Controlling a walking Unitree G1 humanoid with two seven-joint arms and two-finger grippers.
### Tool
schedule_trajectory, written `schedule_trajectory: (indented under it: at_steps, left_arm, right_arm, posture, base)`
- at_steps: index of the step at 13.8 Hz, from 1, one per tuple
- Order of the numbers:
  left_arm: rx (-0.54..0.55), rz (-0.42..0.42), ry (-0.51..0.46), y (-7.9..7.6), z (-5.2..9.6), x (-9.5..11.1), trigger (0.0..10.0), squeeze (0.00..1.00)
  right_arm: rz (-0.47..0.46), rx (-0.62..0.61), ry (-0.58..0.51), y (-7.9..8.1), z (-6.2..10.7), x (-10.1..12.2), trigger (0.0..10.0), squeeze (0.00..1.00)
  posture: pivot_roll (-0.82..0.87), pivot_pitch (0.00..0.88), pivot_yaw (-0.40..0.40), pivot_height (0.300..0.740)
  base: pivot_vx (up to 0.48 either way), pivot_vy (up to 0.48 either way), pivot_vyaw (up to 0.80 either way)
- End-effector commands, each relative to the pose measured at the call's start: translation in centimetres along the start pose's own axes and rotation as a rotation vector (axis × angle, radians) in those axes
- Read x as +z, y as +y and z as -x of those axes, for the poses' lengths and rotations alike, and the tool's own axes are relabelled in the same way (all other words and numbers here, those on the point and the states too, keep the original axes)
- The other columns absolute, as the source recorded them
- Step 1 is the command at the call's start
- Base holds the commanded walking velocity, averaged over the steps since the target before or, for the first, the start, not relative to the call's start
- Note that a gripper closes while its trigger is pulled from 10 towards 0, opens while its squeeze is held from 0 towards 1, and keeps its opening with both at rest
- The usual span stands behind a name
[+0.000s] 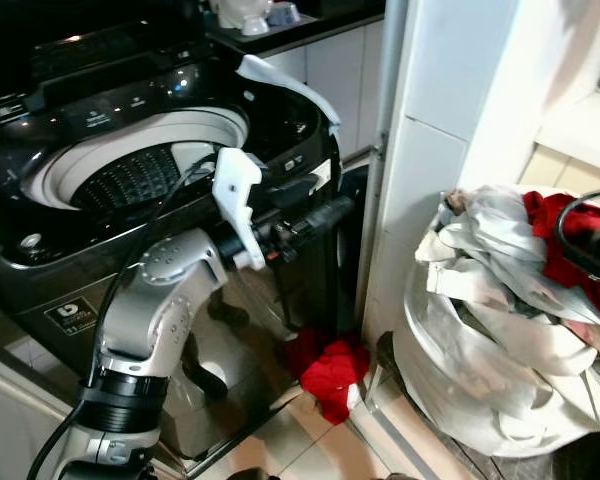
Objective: Clothes washing
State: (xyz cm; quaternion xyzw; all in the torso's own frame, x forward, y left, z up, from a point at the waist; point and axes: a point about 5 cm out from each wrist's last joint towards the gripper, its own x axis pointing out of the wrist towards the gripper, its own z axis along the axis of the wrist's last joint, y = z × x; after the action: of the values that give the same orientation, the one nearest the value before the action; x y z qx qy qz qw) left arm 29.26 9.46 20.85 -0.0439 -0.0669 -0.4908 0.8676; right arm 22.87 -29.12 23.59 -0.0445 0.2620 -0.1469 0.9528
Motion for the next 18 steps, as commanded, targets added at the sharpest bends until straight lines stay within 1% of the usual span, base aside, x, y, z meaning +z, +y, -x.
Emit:
schedule_trajectory:
  at_steps: [1,3,4,5,6,7,8,9,11,14,15,17,18]
  left_arm:
    - [-0.054,0.002,-0.009,-0.7,0.1,0.3,10.0,0.00]
    - [-0.138,0.036,-0.023,-1.8,0.1,0.6,10.0,0.00]
    - [-0.178,0.048,-0.014,-2.3,0.2,0.6,10.0,0.00]
    - [-0.193,0.054,0.000,-2.5,0.2,0.4,10.0,0.00]
    - [-0.196,0.050,0.006,-2.5,0.2,0.3,10.0,0.00]
    - [-0.190,0.046,0.010,-2.5,0.3,0.3,10.0,0.00]
    - [-0.183,0.046,0.009,-2.4,0.3,0.3,10.0,0.00]
    - [-0.179,0.048,0.010,-2.3,0.3,0.4,10.0,0.00]
    - [-0.177,0.048,0.013,-2.3,0.4,0.3,10.0,0.00]
    - [-0.203,0.061,0.019,-2.5,0.5,0.3,10.0,0.00]
    - [-0.230,0.067,0.022,-2.8,0.6,0.3,10.0,0.00]
    - [-0.285,0.090,0.036,-3.3,0.9,0.2,10.0,0.00]
    - [-0.290,0.092,0.038,-3.4,0.9,0.2,10.0,0.00]
  right_arm:
    - [-0.053,0.020,0.021,-0.4,-0.4,-0.4,10.0,0.00]
    - [-0.055,0.056,0.043,-0.6,-1.3,-1.4,10.0,0.00]
    - [-0.057,0.042,0.079,-1.0,-1.8,-2.0,10.0,0.00]
    - [-0.039,0.015,0.104,-1.4,-2.0,-2.4,10.0,0.00]
    - [-0.035,0.008,0.106,-1.5,-2.1,-2.4,10.0,0.00]
    - [-0.038,0.015,0.099,-1.5,-2.3,-2.2,4.8,0.00]
    - [-0.037,0.019,0.096,-1.4,-2.3,-2.1,1.4,0.00]
    - [-0.037,0.039,0.085,-1.4,-2.4,-1.9,0.0,0.00]
    - [-0.033,0.049,0.077,-1.4,-2.5,-1.8,0.0,0.00]
    - [-0.058,0.068,0.066,-1.3,-2.6,-1.6,0.0,0.00]
    - [-0.075,0.078,0.067,-1.2,-2.6,-1.6,0.0,0.00]
    - [-0.077,0.082,0.065,-1.3,-2.6,-1.6,0.0,0.00]
    - [-0.079,0.084,0.063,-1.4,-2.6,-1.6,0.0,0.00]
  posture:
    - [-0.14,0.000,0.091,0.740]
    - [-0.14,0.000,0.084,0.740]
    - [-0.13,0.000,0.079,0.740]
    - [-0.13,0.000,0.072,0.740]
    - [-0.13,0.000,0.070,0.740]
    - [-0.12,0.000,0.067,0.740]
    - [-0.12,0.000,0.065,0.740]
    - [-0.12,0.000,0.063,0.740]
    - [-0.12,0.000,0.060,0.740]
    - [-0.12,0.000,0.061,0.740]
    - [-0.12,0.000,0.059,0.740]
    - [-0.12,0.000,0.060,0.740]
    - [-0.12,0.000,0.060,0.740]
  base:
    - [0.000,0.000,0.00]
    - [0.000,0.000,0.00]
    - [0.000,0.000,0.00]
    - [0.000,0.000,0.00]
    - [0.000,0.000,0.00]
    - [0.000,0.000,0.00]
    - [0.000,0.000,0.00]
    - [0.000,0.000,0.00]
    - [0.000,0.000,0.00]
    - [0.000,0.000,0.00]
    - [0.000,0.000,0.00]
    - [0.000,0.000,0.00]
    - [0.000,0.000,0.00]
